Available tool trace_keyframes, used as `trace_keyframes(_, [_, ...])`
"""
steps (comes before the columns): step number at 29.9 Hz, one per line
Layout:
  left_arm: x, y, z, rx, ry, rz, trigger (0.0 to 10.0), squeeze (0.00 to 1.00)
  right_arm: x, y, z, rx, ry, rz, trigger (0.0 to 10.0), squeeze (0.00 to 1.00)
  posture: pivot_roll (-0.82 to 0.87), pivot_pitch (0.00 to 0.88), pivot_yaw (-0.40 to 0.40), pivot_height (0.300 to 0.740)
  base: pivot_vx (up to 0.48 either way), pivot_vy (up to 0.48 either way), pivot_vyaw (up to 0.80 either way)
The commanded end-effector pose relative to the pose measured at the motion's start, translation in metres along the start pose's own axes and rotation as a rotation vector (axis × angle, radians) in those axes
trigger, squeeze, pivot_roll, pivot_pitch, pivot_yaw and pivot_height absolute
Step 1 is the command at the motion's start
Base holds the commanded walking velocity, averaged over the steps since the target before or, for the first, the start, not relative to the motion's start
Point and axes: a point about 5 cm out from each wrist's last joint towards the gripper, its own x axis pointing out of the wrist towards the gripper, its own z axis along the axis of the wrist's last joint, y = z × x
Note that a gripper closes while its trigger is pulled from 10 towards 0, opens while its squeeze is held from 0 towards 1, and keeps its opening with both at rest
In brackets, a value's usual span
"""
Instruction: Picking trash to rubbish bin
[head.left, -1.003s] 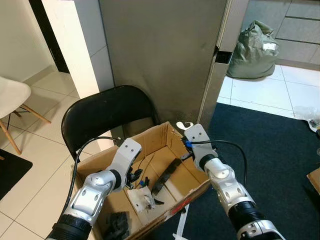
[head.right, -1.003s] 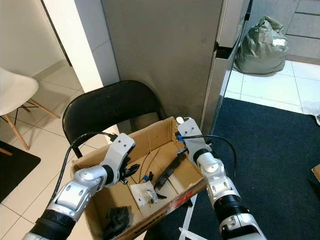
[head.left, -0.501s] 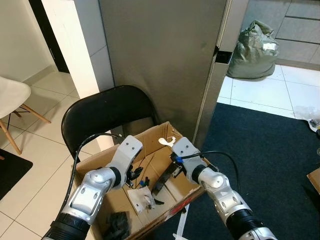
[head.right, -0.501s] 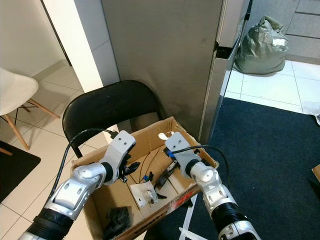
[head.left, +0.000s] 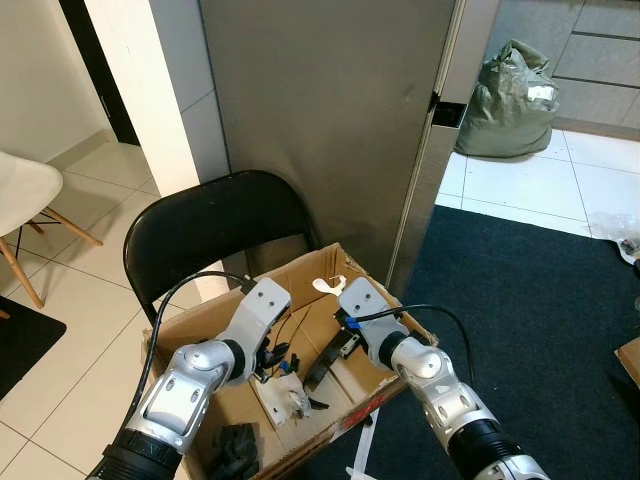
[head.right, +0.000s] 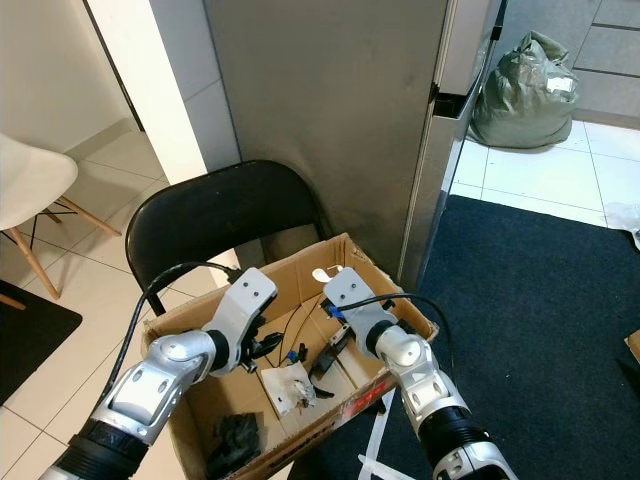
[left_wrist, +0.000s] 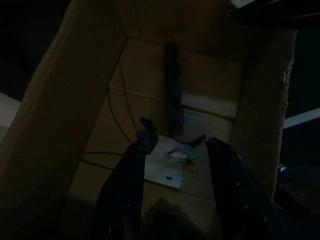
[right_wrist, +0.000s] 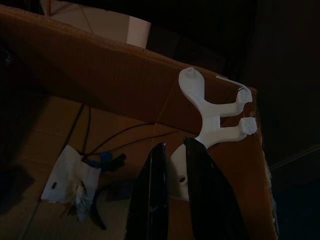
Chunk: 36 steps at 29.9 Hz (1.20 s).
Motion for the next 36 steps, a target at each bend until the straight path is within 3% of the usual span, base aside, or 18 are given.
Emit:
trace_keyframes(1, [-0.003, 0.001, -0.008, 0.011, 0.038, 0.002, 10.0, 0.00, 0.001, 0.001, -0.002, 0.017, 0.015, -0.004, 10.0, 0.00, 0.02, 0.073, 0.051, 0.740, 0.000, 0.000, 0.00])
trace_keyframes(3, [-0.003, 0.001, -0.008, 0.011, 0.039, 0.002, 10.0, 0.00, 0.001, 0.001, -0.002, 0.019, 0.014, -0.004, 10.0, 0.00, 0.02, 0.075, 0.050, 0.740, 0.000, 0.000, 0.00])
trace_keyframes(4, [-0.003, 0.001, -0.008, 0.011, 0.040, 0.003, 10.0, 0.00, 0.001, 0.001, -0.002, 0.026, 0.015, -0.005, 10.0, 0.58, 0.02, 0.075, 0.049, 0.740, 0.000, 0.000, 0.00])
trace_keyframes(5, [-0.003, 0.001, -0.008, 0.011, 0.040, 0.003, 10.0, 0.00, 0.001, 0.000, -0.002, 0.032, 0.015, -0.005, 10.0, 0.58, 0.02, 0.075, 0.049, 0.740, 0.000, 0.000, 0.00])
trace_keyframes(6, [-0.003, 0.001, -0.008, 0.010, 0.041, 0.004, 10.0, 0.00, 0.001, 0.000, -0.002, 0.040, 0.013, -0.003, 10.0, 1.00, 0.02, 0.076, 0.049, 0.740, 0.000, 0.000, 0.00])
trace_keyframes(8, [-0.003, 0.001, -0.008, 0.010, 0.042, 0.006, 10.0, 0.00, 0.001, -0.001, -0.002, 0.026, 0.017, -0.014, 10.0, 1.00, 0.02, 0.078, 0.049, 0.740, 0.000, 0.000, 0.00])
trace_keyframes(9, [-0.003, 0.002, -0.008, 0.010, 0.043, 0.008, 10.0, 0.00, 0.001, -0.003, -0.002, 0.009, 0.019, -0.027, 10.0, 0.32, 0.02, 0.078, 0.050, 0.740, 0.000, 0.000, 0.00])
trace_keyframes(11, [-0.003, 0.002, -0.008, 0.010, 0.043, 0.008, 10.0, 0.00, 0.001, -0.003, -0.002, 0.009, 0.019, -0.027, 10.0, 0.32, 0.02, 0.078, 0.050, 0.740, 0.000, 0.000, 0.00])
trace_keyframes(12, [-0.003, 0.002, -0.008, 0.010, 0.043, 0.009, 10.0, 0.00, 0.001, -0.004, -0.002, 0.008, 0.021, -0.040, 10.0, 0.00, 0.02, 0.078, 0.050, 0.740, 0.000, 0.000, 0.00])
trace_keyframes(14, [-0.003, 0.002, -0.008, 0.010, 0.043, 0.009, 10.0, 0.00, 0.001, -0.005, -0.002, 0.010, 0.022, -0.048, 10.0, 0.00, 0.02, 0.078, 0.050, 0.740, 0.000, 0.000, 0.00])
trace_keyframes(18, [-0.003, 0.007, 0.000, 0.040, -0.024, 0.061, 10.0, 0.00, -0.004, -0.037, -0.003, 0.091, 0.033, -0.348, 10.0, 0.00, 0.02, 0.080, 0.051, 0.740, 0.000, 0.000, 0.00])
trace_keyframes(20, [-0.004, 0.016, 0.019, 0.065, -0.170, 0.169, 10.0, 0.00, -0.012, -0.055, -0.002, 0.151, 0.011, -0.519, 10.0, 0.00, 0.02, 0.080, 0.051, 0.740, 0.000, 0.000, 0.00])
trace_keyframes(21, [-0.004, 0.016, 0.019, 0.065, -0.170, 0.169, 10.0, 0.00, -0.012, -0.055, -0.002, 0.151, 0.011, -0.519, 10.0, 0.00, 0.02, 0.080, 0.051, 0.740, 0.000, 0.000, 0.00])
trace_keyframes(23, [-0.008, 0.025, 0.039, 0.042, -0.309, 0.264, 10.0, 0.00, -0.021, -0.066, 0.002, 0.204, -0.051, -0.633, 10.0, 0.00, 0.01, 0.080, 0.052, 0.740, 0.000, 0.000, 0.00])
trace_keyframes(26, [-0.011, 0.030, 0.050, -0.010, -0.392, 0.321, 10.0, 0.00, -0.026, -0.066, 0.003, 0.253, -0.095, -0.652, 10.0, 0.00, 0.01, 0.080, 0.052, 0.740, 0.000, 0.000, 0.00])
trace_keyframes(29, [-0.014, 0.033, 0.061, -0.043, -0.469, 0.370, 10.0, 0.00, -0.028, -0.054, 0.000, 0.252, -0.105, -0.617, 10.0, 0.00, -0.01, 0.085, 0.056, 0.740, 0.000, 0.000, 0.00])
trace_keyframes(36, [-0.012, 0.029, 0.062, -0.088, -0.499, 0.366, 10.0, 0.00, -0.030, -0.048, -0.003, 0.278, -0.096, -0.642, 10.0, 0.00, -0.01, 0.086, 0.059, 0.740, 0.000, 0.000, 0.00])
